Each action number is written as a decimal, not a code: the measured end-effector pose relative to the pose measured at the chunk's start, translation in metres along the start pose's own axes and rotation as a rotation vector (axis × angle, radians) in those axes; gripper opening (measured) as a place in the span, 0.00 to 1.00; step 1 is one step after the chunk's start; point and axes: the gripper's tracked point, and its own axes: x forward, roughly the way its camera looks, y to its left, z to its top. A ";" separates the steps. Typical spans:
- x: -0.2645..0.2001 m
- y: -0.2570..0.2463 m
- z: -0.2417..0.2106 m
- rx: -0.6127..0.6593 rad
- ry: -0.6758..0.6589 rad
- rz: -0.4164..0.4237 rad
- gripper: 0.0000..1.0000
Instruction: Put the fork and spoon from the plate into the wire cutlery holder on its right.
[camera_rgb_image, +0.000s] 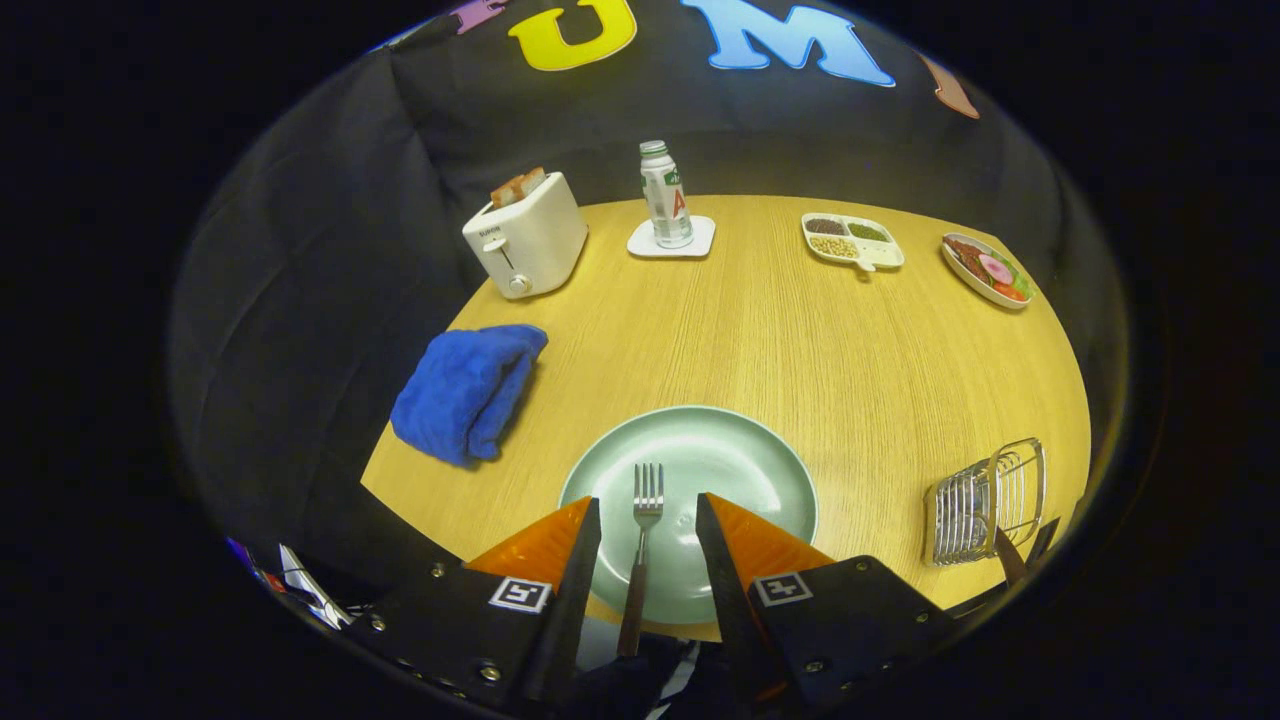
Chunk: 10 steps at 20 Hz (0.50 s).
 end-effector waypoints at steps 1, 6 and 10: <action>0.003 0.000 -0.007 0.000 0.023 0.000 0.59; 0.023 0.002 -0.034 -0.012 0.135 0.003 0.59; 0.033 -0.002 -0.067 -0.031 0.257 -0.014 0.59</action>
